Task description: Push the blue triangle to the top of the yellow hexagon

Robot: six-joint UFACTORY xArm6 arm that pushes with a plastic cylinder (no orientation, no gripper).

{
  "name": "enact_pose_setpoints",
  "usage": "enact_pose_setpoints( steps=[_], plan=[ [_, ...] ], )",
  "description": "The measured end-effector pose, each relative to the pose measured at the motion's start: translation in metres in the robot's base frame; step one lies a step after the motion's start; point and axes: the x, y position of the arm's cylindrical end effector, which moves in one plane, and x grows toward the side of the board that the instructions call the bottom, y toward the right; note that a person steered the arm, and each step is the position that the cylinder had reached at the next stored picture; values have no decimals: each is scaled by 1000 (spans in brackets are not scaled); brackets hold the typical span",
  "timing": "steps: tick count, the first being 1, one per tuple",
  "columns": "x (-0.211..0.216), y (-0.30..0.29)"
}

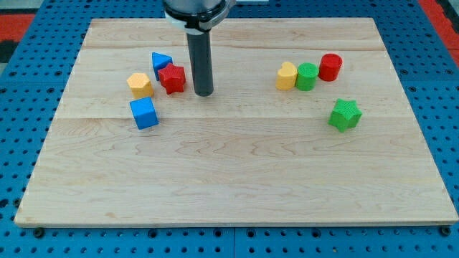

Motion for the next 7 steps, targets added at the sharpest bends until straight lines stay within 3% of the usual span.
enact_pose_setpoints(
  steps=[1,3,5,6,7],
  plan=[
    [-19,-19],
    [-9,-124],
    [-22,-20],
    [-68,-18],
    [-73,-61]
  ],
)
